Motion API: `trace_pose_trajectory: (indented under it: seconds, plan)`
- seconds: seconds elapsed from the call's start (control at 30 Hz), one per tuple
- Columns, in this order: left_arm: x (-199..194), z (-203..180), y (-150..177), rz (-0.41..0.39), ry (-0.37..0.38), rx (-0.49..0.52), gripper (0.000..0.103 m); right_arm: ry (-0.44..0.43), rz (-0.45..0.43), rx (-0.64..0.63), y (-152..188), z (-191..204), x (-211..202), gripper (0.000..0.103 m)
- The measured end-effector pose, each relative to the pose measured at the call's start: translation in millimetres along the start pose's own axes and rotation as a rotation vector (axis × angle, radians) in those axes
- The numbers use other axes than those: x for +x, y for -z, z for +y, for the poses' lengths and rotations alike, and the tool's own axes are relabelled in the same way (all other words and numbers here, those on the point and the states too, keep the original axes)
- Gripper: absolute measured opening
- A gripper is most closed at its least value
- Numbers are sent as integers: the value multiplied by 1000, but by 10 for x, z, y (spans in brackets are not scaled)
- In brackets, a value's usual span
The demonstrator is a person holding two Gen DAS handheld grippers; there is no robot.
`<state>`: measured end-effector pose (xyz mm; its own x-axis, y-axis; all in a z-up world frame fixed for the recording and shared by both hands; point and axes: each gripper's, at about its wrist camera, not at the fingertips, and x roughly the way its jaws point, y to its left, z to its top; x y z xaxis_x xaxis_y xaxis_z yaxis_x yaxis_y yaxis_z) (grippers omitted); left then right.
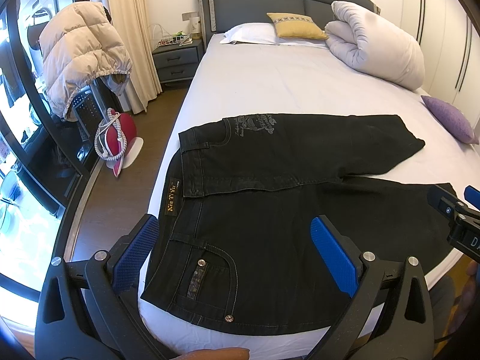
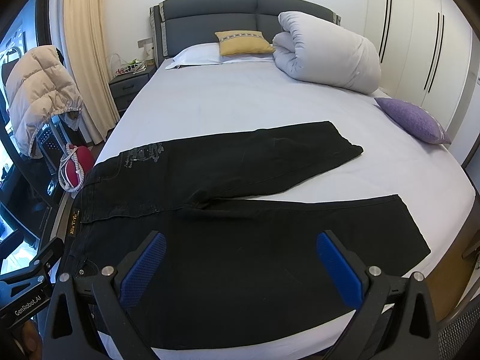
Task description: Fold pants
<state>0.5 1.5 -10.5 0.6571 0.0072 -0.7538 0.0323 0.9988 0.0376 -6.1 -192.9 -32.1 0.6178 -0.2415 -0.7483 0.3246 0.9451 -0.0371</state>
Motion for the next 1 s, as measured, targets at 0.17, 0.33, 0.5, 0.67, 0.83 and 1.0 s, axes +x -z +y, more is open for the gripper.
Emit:
trace_pose_trajectory:
  seconds: [0.17, 0.33, 0.5, 0.67, 0.83, 1.0]
  plan:
    - [1, 0, 0, 1, 0, 1, 103, 0, 1, 1, 1, 6, 1, 103]
    - [7, -3, 3, 2, 0, 1, 103, 2, 1, -2, 5, 22, 1, 103]
    - [8, -3, 3, 3, 0, 1, 103, 1, 4, -4, 15, 39, -1, 103]
    - [8, -3, 2, 3, 0, 1, 103, 1, 4, -4, 15, 44, 2, 103]
    - [11, -3, 1, 4, 0, 1, 103, 2, 5, -4, 14, 47, 2, 103]
    - [8, -4, 0, 4, 0, 1, 103, 0, 6, -5, 28, 61, -2, 103]
